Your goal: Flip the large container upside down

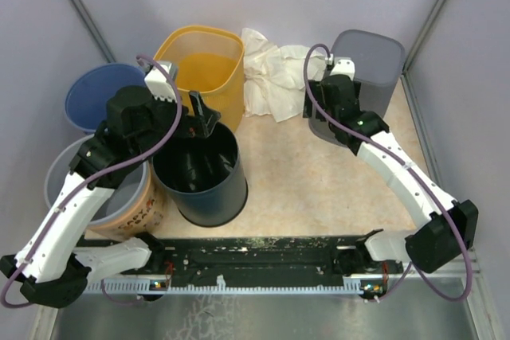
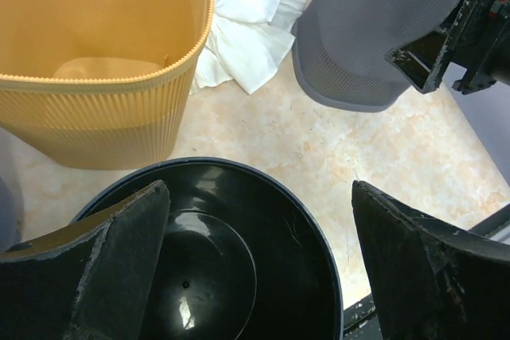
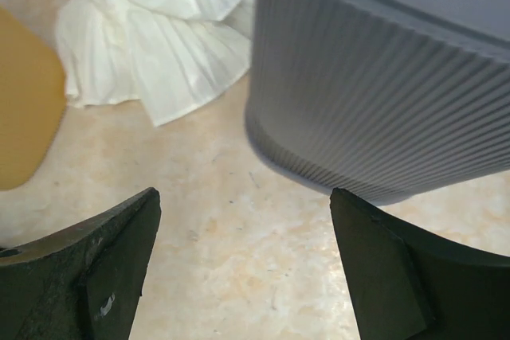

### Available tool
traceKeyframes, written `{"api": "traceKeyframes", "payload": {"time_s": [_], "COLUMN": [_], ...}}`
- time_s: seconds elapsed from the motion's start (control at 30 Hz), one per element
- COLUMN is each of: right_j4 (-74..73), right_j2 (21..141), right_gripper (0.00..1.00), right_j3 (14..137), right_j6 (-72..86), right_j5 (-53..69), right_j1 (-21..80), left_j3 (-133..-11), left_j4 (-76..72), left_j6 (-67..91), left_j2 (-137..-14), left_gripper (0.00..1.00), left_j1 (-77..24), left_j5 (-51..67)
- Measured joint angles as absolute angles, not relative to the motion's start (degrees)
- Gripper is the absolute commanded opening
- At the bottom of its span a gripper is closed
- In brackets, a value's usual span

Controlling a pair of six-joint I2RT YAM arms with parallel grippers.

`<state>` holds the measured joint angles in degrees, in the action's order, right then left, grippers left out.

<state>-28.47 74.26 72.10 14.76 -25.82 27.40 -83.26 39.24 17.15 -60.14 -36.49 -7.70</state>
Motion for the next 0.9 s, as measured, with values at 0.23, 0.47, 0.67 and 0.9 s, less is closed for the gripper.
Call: {"api": "traceKeyframes", "payload": {"time_s": [0.23,0.47,0.67,0.9], "right_j4": [-23.81,-23.55,-23.09,-24.03], "right_j2": [72.44,76.77,87.94,99.83], "right_gripper": [0.87,0.88,0.89,0.91], "right_j3": [70.24,68.88,73.10,84.60], "right_j6": [17.19,15.57,14.76,15.16], "right_j5": [-19.22,-16.16,-15.86,-20.69], "right_j1": [28.77,25.21,13.56,7.94], "left_j3": [-82.35,-82.35,-81.97,-82.00], "left_j4": [37.43,37.21,37.01,38.30], "left_j6": [16.21,14.68,13.58,11.84], "left_j2": [-59.77,-59.48,-57.89,-57.95], "left_gripper": [1.00,1.00,1.00,1.00], "left_j1": [-36.49,-36.49,-36.49,-36.49], "left_j5": [-3.51,-2.63,-1.83,0.47]}}
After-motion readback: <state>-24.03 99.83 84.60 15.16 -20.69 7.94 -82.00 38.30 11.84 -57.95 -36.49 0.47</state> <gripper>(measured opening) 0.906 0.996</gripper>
